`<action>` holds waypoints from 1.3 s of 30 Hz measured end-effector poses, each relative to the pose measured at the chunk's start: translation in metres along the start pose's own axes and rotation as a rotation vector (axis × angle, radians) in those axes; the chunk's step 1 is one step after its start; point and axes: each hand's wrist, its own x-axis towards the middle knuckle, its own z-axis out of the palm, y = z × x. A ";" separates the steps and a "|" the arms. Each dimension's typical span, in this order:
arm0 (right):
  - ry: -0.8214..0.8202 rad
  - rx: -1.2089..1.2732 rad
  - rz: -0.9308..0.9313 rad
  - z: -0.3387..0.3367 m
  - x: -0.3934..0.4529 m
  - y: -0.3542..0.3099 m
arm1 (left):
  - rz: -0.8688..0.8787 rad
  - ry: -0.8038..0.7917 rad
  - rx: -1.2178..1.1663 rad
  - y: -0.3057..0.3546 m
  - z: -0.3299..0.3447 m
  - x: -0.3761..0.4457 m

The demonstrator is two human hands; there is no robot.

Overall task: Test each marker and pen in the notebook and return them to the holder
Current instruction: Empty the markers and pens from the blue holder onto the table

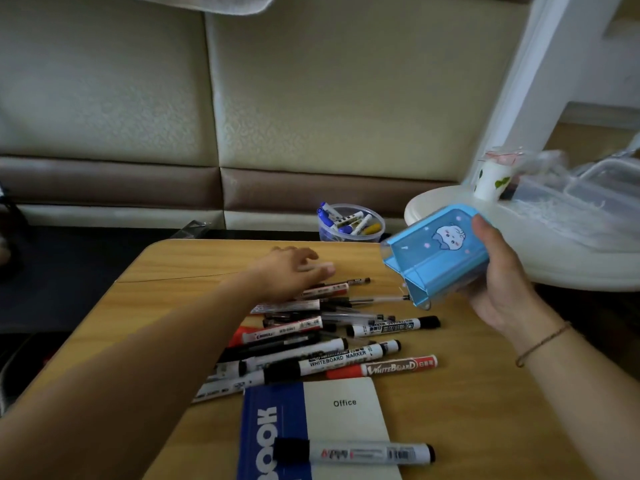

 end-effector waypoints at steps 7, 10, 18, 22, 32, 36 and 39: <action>0.002 0.065 -0.081 -0.015 0.004 -0.015 | 0.210 -0.071 0.167 0.032 0.012 -0.001; 0.030 0.116 -0.069 -0.019 0.001 -0.021 | 0.239 -0.120 0.183 0.036 0.011 0.001; 0.116 0.335 0.143 -0.006 -0.023 -0.009 | 0.228 -0.053 -0.022 0.049 -0.001 -0.008; 0.123 0.568 0.207 0.014 -0.037 -0.007 | 0.450 0.063 -0.368 0.085 -0.003 -0.036; 0.014 -0.210 -0.150 0.024 -0.076 0.003 | 0.460 0.391 -0.842 0.108 0.002 -0.063; -0.303 -0.714 -0.292 0.014 -0.078 -0.009 | 0.419 0.408 -0.830 0.119 -0.004 -0.057; -0.206 -0.736 -0.357 0.025 -0.071 -0.014 | 0.390 0.371 -0.818 0.127 -0.006 -0.053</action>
